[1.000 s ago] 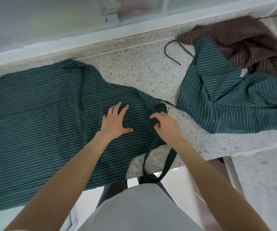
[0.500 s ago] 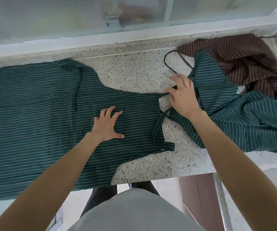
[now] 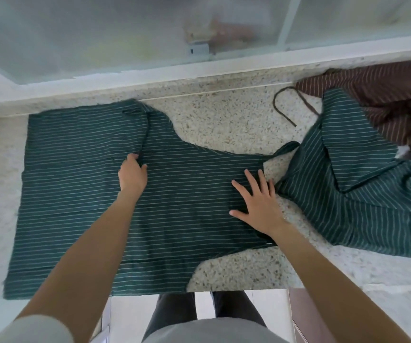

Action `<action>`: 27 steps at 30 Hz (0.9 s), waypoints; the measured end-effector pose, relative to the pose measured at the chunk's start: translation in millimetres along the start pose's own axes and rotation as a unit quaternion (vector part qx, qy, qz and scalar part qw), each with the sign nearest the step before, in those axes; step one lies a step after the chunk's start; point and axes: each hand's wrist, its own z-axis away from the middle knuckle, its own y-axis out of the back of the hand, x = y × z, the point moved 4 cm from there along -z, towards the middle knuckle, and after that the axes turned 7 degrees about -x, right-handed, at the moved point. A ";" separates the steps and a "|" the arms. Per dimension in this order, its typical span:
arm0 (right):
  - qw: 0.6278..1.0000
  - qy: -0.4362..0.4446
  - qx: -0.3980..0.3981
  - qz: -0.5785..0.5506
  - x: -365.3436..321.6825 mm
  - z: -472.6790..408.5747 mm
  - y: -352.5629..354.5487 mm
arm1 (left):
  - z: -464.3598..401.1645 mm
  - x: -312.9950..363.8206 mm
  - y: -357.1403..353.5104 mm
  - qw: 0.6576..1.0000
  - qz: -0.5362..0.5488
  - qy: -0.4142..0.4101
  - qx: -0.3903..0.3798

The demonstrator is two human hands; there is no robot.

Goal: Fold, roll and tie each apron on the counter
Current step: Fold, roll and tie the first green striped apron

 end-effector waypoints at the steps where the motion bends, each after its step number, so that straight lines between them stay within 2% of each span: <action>1: 1.000 0.000 0.002 -0.002 0.1 0.2 -0.2 | -1.2 5.9 3.0 1.000 0.010 -0.004 0.006; 5: 1.000 -0.013 -0.022 0.014 -1.8 -3.4 2.5 | 1.8 69.9 9.1 0.993 0.064 -0.099 0.012; 10: 0.999 -0.017 -0.041 0.017 -2.9 -4.0 4.7 | 1.6 164.8 2.5 0.963 0.156 -0.214 -0.043; 12: 0.999 -0.019 -0.037 0.010 -2.1 -4.1 5.0 | 1.1 186.9 -8.0 0.952 0.104 -0.273 -0.091; 15: 0.999 -0.022 -0.032 0.011 -0.8 -3.9 4.4 | 7.1 188.5 -27.3 0.920 -0.036 -0.357 -0.159; 17: 0.999 -0.025 -0.032 0.019 -1.2 -3.9 4.9 | 14.8 173.1 -33.2 0.895 -0.092 -0.402 -0.168; 19: 0.998 -0.035 -0.034 0.033 -4.4 -3.0 6.2 | 26.5 149.2 -34.7 0.878 -0.096 -0.442 -0.155; 21: 0.999 -0.041 -0.011 0.029 -11.2 -2.8 10.4 | 34.1 124.4 -32.2 0.881 -0.073 -0.449 -0.130; 24: 0.996 -0.009 0.082 -0.020 -29.3 -8.0 28.3 | 35.2 105.7 -22.2 0.913 -0.018 -0.393 -0.103; 27: 0.981 0.006 0.170 -0.094 -37.4 -28.5 55.5 | 28.5 107.5 -15.8 0.930 -0.034 -0.352 -0.098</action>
